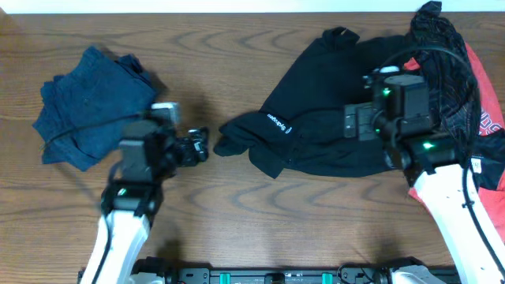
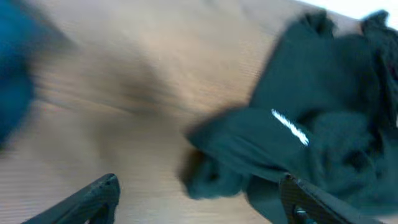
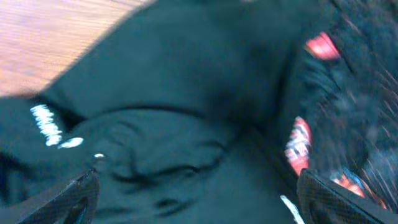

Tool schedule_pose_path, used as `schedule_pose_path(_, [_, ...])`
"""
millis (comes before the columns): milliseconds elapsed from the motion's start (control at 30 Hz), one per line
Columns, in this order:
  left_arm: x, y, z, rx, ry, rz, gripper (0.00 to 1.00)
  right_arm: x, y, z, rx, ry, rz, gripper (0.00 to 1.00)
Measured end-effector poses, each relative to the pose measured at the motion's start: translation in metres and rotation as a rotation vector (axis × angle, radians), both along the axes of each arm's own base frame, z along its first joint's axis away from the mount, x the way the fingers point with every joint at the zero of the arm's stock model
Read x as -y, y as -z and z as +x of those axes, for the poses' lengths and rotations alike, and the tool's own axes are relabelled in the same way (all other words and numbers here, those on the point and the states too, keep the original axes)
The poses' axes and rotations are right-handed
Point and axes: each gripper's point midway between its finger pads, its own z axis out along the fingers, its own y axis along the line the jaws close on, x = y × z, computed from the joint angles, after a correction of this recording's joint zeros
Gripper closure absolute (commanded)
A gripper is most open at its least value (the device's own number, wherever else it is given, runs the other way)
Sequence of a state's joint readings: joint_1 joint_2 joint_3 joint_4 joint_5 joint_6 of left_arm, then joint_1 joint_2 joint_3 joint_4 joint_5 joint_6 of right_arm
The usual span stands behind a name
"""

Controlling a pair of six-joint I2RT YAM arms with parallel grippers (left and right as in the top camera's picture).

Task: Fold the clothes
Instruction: 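Pull the black shirt leftward onto the table center with both grippers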

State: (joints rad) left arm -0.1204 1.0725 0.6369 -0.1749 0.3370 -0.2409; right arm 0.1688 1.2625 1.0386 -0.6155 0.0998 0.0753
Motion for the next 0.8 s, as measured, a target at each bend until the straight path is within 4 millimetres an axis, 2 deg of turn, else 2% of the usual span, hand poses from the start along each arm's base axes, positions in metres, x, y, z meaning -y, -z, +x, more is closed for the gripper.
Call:
schedule_pose_path(133, [0.048,0.037,0.000,-0.123,0.108,-0.078,0.21,0.026,0.006,-0.005,-0.035,0.101,0.008,0.01])
schedule_pose_path(233, [0.078,0.058,-0.002,-0.192,0.154,-0.126,0.21,0.032,0.008,-0.007,-0.050,0.129,0.011,0.01])
schedule_pose_path(333, [0.106,0.070,0.001,-0.199,0.200,-0.165,0.21,0.034,0.009,-0.009,-0.055,0.135,0.010,0.01])
schedule_pose_path(467, [0.131,0.076,0.010,-0.158,0.234,-0.195,0.29,0.034,0.010,-0.009,-0.058,0.138,0.011,0.01])
schedule_pose_path(567, [0.133,0.092,0.012,-0.176,0.224,-0.176,0.31,0.034,0.011,-0.011,-0.065,0.138,0.009,0.01])
schedule_pose_path(600, [0.133,0.098,0.012,-0.189,0.217,-0.169,0.39,0.034,0.011,-0.011,-0.068,0.138,0.009,0.01])
schedule_pose_path(667, [0.132,0.112,0.010,-0.228,0.194,-0.162,0.80,0.034,0.012,-0.012,-0.072,0.139,0.007,0.01])
schedule_pose_path(700, [0.132,0.117,0.010,-0.237,0.193,-0.159,0.94,0.034,0.012,-0.012,-0.074,0.139,0.007,0.01])
schedule_pose_path(800, [0.135,0.118,0.014,-0.219,0.193,-0.163,0.94,0.035,0.013,-0.014,-0.083,0.141,0.006,0.14])
